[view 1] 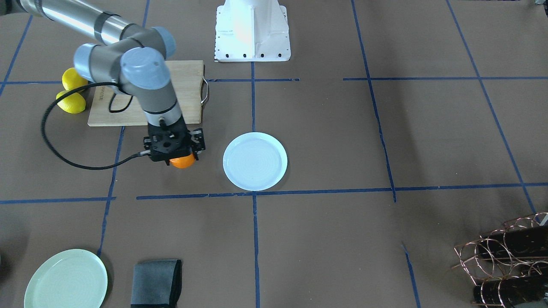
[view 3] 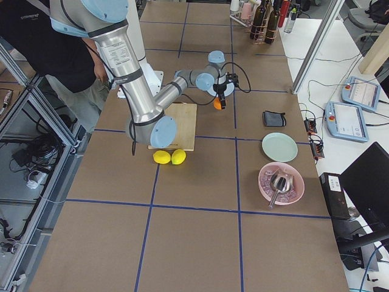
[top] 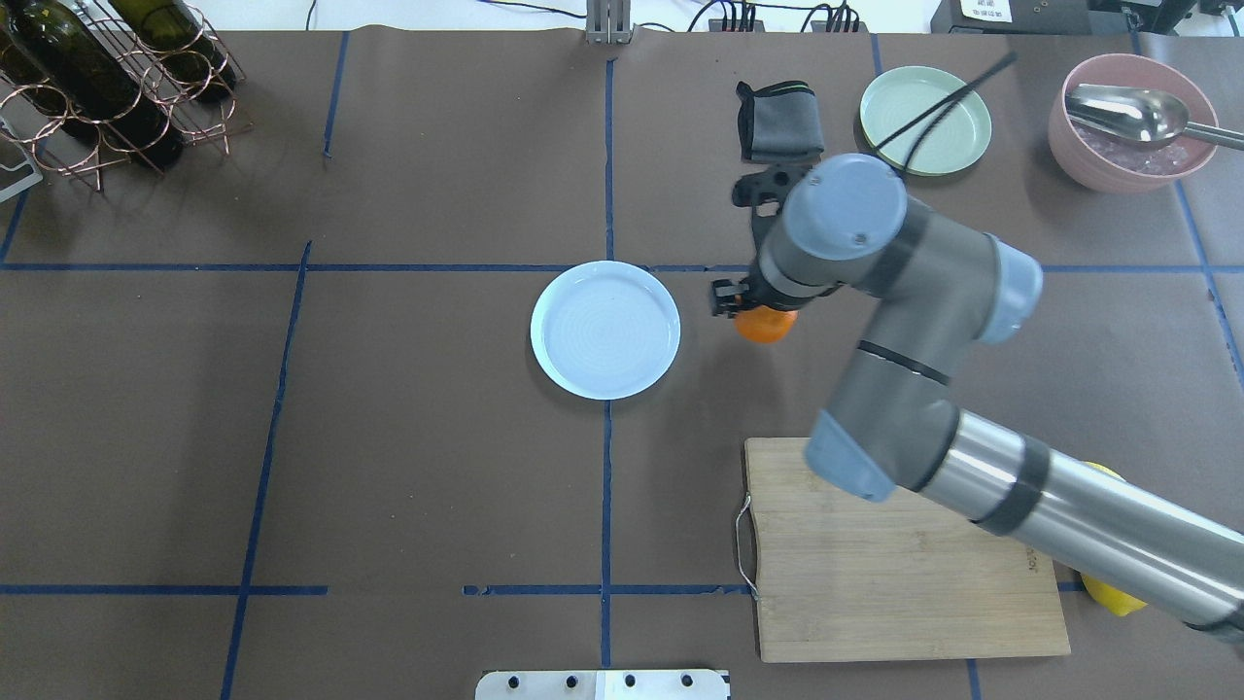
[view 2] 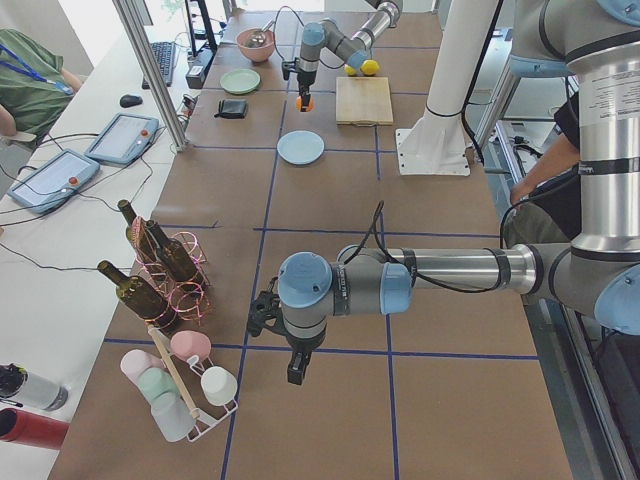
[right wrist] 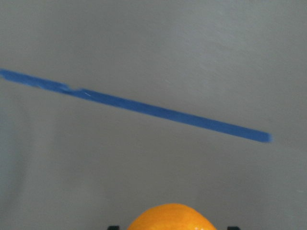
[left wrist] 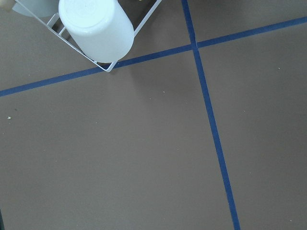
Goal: Pick orange to plate
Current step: 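Carry the orange with the right gripper over the light blue plate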
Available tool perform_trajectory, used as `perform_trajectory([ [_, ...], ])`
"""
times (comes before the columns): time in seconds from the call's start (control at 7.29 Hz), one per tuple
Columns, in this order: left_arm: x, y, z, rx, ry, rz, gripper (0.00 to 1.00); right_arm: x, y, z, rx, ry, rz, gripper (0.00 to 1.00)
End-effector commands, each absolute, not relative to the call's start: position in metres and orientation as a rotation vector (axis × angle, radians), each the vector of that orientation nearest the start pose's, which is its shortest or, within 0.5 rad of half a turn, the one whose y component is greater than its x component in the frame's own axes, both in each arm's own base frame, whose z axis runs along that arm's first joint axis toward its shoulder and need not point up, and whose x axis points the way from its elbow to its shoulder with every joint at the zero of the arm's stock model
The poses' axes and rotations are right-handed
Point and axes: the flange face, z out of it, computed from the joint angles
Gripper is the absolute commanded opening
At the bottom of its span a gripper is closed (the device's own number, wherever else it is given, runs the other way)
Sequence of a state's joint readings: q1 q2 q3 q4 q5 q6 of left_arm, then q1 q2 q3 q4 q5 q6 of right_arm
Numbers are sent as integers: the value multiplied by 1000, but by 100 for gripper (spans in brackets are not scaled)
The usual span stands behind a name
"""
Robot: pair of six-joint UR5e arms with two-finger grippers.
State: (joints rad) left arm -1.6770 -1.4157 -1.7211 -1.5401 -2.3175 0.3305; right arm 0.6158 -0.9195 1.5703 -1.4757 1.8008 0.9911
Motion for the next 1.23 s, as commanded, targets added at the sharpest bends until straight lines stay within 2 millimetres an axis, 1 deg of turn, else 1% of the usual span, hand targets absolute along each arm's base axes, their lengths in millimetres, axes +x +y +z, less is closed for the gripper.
perform_trajectory([
  [0.0, -111, -413, 662, 127, 737, 201, 100, -609, -516, 168, 210, -704, 46, 45],
  [0.14, -111, -413, 663, 126, 737, 200, 100, -630, -510, 163, 217, -681, 55, 48],
  [0.41, -110, -412, 663, 125, 739, 199, 100, -654, -489, 178, 229, -637, 46, 57],
  [0.55, -110, -412, 663, 125, 739, 199, 100, -659, -485, 182, 233, -628, 43, 67],
  [0.82, -110, -412, 663, 127, 738, 201, 100, -664, -479, 184, 223, -630, 53, 93],
  [0.96, -111, -412, 664, 125, 737, 201, 100, -664, -479, 181, 223, -632, 54, 99],
  [1.1, -111, -412, 664, 125, 737, 201, 100, -664, -479, 181, 224, -633, 54, 100],
])
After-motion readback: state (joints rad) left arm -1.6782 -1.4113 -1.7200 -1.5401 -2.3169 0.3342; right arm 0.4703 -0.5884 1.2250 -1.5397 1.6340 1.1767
